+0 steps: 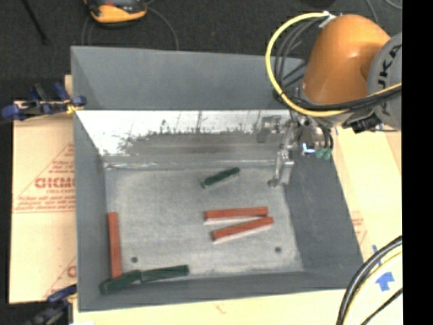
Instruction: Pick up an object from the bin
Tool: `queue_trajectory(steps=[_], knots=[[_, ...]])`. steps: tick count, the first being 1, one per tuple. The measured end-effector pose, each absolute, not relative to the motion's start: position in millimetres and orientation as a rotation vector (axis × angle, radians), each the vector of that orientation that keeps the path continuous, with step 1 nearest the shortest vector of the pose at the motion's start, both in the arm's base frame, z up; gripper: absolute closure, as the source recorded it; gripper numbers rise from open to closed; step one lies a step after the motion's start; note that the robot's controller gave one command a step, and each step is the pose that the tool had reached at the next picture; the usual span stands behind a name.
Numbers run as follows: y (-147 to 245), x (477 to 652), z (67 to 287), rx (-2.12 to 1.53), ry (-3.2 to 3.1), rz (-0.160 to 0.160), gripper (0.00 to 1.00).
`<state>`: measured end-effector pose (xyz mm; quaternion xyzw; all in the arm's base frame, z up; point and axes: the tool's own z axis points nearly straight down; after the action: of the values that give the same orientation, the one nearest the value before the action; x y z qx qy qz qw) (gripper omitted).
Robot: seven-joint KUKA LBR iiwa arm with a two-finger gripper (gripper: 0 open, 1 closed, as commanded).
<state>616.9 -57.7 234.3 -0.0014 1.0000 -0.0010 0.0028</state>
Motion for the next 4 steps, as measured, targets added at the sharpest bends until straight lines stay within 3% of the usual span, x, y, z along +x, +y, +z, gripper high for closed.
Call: queue_trajectory(steps=[1, 2, 3, 4], knots=[[-58, 616.9, 234, -0.005, 3.136, -0.003, 0.00], [-45, 625.3, 182, -0.047, 3.129, -0.004, 0.00], [-43, 611.3, 105, -0.042, 3.133, 0.000, 0.00], [-20, 641.9, 80, -0.120, 3.116, -0.003, 1.00]])
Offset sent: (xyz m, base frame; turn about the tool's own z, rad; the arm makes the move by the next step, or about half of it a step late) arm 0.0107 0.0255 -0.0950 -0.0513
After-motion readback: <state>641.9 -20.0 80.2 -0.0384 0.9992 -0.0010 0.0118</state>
